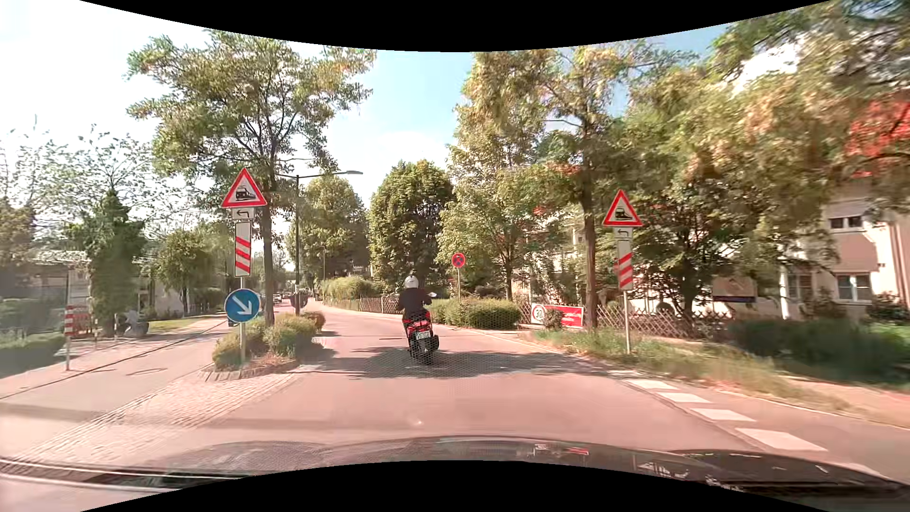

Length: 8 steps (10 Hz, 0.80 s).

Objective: Follow the waypoints while adhering to traffic rules and regulations

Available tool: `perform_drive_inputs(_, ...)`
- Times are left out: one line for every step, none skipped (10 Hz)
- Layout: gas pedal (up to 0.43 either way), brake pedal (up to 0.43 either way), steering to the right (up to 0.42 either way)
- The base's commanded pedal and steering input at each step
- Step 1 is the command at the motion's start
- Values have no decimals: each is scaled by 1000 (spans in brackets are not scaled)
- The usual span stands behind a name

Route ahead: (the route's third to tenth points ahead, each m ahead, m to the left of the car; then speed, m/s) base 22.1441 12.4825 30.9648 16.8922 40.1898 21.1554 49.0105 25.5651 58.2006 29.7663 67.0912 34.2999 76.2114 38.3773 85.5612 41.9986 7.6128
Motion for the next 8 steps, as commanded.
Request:
perform_drive_inputs(169,12,-108)
perform_drive_inputs(197,12,-108)
perform_drive_inputs(209,12,-109)
perform_drive_inputs(209,12,-112)
perform_drive_inputs(220,12,-115)
perform_drive_inputs(228,12,-117)
perform_drive_inputs(240,12,-117)
perform_drive_inputs(240,12,-117)
